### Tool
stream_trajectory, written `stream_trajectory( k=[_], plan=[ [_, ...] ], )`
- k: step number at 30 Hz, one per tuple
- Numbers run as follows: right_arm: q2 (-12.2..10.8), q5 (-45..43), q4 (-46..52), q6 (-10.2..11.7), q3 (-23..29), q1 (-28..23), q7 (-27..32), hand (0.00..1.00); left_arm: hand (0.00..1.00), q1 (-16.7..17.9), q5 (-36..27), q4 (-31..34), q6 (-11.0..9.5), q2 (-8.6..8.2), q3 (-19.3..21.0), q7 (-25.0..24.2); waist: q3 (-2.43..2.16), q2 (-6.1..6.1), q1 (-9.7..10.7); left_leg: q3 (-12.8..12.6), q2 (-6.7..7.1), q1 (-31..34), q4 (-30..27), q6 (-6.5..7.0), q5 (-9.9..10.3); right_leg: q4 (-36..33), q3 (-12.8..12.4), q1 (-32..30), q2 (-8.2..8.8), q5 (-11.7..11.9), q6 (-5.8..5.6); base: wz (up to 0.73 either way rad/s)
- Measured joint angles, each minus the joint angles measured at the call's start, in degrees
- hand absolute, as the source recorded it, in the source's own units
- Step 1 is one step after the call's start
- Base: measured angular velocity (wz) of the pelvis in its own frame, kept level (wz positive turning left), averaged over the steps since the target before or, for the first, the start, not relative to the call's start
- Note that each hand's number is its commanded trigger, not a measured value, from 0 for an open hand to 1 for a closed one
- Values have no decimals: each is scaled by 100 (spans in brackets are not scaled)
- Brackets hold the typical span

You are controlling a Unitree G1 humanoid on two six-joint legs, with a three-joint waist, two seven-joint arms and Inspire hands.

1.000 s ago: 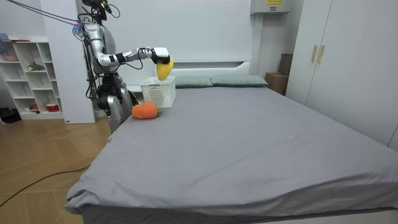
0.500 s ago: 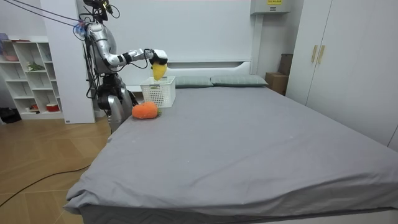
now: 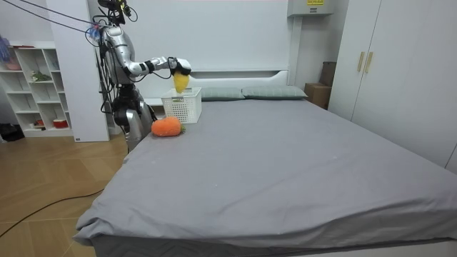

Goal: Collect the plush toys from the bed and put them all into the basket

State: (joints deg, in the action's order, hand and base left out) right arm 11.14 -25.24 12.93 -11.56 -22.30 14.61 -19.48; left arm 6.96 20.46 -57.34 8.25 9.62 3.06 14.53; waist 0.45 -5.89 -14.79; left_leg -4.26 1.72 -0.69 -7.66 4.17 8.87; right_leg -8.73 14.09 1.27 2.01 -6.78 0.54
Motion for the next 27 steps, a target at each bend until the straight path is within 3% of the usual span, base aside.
stream_trajectory(
  k=[10,27],
  plan=[
    [22,0,-28,1,-135,0,11,0,0,2,1,0,-8,0,-2,5,41,-31,-3,-21,-1,7,5,-2,2,4,-118,-21,-9,-11,-18,-1],
    [21,77,-26,23,-104,-1,202,0,0,-35,6,-7,-14,-2,10,217,39,-38,27,-43,-1,-44,14,-2,2,8,-144,17,-10,-12,-18,0]
  ],
)
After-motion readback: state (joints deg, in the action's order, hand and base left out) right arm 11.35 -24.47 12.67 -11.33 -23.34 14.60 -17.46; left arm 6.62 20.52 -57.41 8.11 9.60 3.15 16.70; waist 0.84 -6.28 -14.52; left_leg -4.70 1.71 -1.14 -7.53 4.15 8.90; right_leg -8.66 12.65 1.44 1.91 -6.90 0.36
